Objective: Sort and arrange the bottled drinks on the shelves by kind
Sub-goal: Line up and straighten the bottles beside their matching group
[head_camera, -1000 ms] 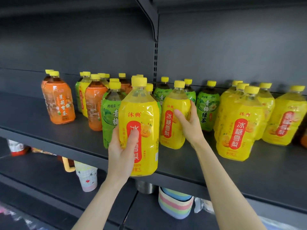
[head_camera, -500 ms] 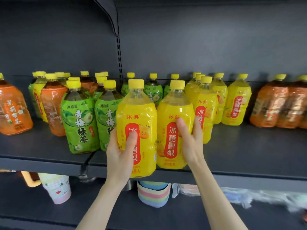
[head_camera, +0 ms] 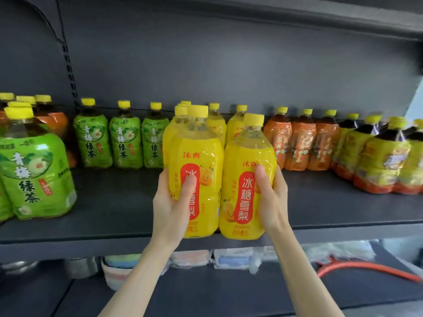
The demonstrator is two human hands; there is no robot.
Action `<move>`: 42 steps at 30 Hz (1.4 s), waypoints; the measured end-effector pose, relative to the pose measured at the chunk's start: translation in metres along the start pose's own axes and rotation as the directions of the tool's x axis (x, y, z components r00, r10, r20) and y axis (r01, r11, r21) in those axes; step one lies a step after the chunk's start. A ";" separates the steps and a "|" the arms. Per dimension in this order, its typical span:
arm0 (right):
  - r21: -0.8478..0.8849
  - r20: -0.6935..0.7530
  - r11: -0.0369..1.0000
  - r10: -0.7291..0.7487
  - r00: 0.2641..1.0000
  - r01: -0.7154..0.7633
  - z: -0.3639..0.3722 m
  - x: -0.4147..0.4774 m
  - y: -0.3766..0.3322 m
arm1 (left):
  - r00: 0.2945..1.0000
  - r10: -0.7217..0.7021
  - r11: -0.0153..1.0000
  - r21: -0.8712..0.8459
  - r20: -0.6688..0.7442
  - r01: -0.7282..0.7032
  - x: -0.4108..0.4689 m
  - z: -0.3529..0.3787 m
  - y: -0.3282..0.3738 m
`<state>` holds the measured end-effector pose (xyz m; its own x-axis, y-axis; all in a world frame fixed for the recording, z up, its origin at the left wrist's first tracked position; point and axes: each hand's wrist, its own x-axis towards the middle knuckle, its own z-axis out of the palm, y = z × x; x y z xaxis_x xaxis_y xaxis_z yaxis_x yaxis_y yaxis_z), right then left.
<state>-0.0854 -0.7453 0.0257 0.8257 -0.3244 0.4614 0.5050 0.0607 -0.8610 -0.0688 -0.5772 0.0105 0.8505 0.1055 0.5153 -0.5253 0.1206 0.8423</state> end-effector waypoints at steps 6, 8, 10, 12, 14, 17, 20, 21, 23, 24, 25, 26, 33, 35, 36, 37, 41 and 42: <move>-0.022 0.026 1.000 0.022 0.999 -0.022 -0.069 0.035 0.001 | 1.000 0.004 0.998 0.062 0.031 -0.006 -0.002 0.073 -0.023; -0.032 0.041 0.999 0.041 0.998 -0.040 -0.080 0.046 0.005 | 0.999 -0.004 0.995 0.096 0.039 0.000 0.003 0.085 -0.027; -0.045 0.056 0.998 0.045 0.997 -0.042 -0.085 0.058 0.012 | 0.998 -0.026 0.990 0.137 0.054 0.019 0.010 0.092 -0.031; -0.064 0.082 0.997 0.050 0.995 -0.045 -0.088 0.069 0.019 | 0.996 -0.040 0.978 0.209 0.083 0.022 0.019 0.093 -0.037; -0.094 0.113 0.995 0.053 0.992 -0.042 -0.088 0.079 0.026 | 0.993 -0.053 0.958 0.288 0.104 0.021 0.028 0.091 -0.043; -0.260 0.129 0.966 0.046 0.991 -0.011 -0.089 0.098 0.036 | 0.995 -0.041 0.904 0.428 0.090 -0.001 0.041 0.089 -0.045; -0.372 0.127 0.928 0.052 0.991 -0.001 -0.085 0.109 0.042 | 0.998 0.032 0.843 0.535 0.046 -0.051 0.053 0.094 -0.041; -0.346 0.135 0.938 0.051 0.990 -0.001 -0.085 0.110 0.045 | 0.997 0.070 0.818 0.570 0.030 -0.074 0.056 0.095 -0.041; -0.298 0.160 0.954 0.071 0.985 -0.021 -0.085 0.112 0.055 | 0.990 0.139 0.769 0.627 0.029 -0.126 0.062 0.098 -0.043; -0.302 0.177 0.953 0.076 0.981 -0.019 -0.084 0.113 0.058 | 0.986 0.164 0.743 0.652 0.042 -0.151 0.065 0.098 -0.044; -0.330 0.177 0.944 0.080 0.981 -0.017 -0.083 0.114 0.061 | 0.983 0.176 0.716 0.677 0.059 -0.169 0.069 0.099 -0.046; -0.335 0.185 0.942 0.082 0.979 -0.015 -0.081 0.116 0.062 | 0.981 0.181 0.690 0.701 0.071 -0.178 0.072 0.098 -0.047; -0.561 0.169 0.827 0.094 0.981 0.018 -0.072 0.139 0.071 | 0.966 0.244 0.527 0.823 0.091 -0.211 0.093 0.101 -0.063; -0.617 0.155 0.786 0.089 0.984 0.026 -0.071 0.146 0.072 | 0.970 0.231 0.497 0.848 0.077 -0.186 0.099 0.102 -0.064; -0.636 0.155 0.771 0.087 0.984 0.032 -0.070 0.149 0.071 | 0.973 0.221 0.487 0.856 0.070 -0.172 0.102 0.102 -0.064; -0.656 0.150 0.754 0.093 0.984 0.029 -0.069 0.153 0.071 | 0.975 0.212 0.482 0.861 0.065 -0.162 0.105 0.103 -0.064; -0.700 0.132 0.713 0.073 0.989 0.041 -0.065 0.160 0.070 | 0.983 0.180 0.521 0.845 0.031 -0.122 0.111 0.105 -0.065; -0.705 0.126 0.708 0.069 0.990 0.040 -0.063 0.160 0.071 | 0.984 0.177 0.523 0.844 0.028 -0.118 0.112 0.105 -0.065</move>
<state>0.0668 -0.8530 0.0252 0.8837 -0.1981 0.4241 0.2134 -0.6360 -0.7416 0.0638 -0.6767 0.0300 0.7446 0.0974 0.6603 -0.3523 -0.7829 0.5127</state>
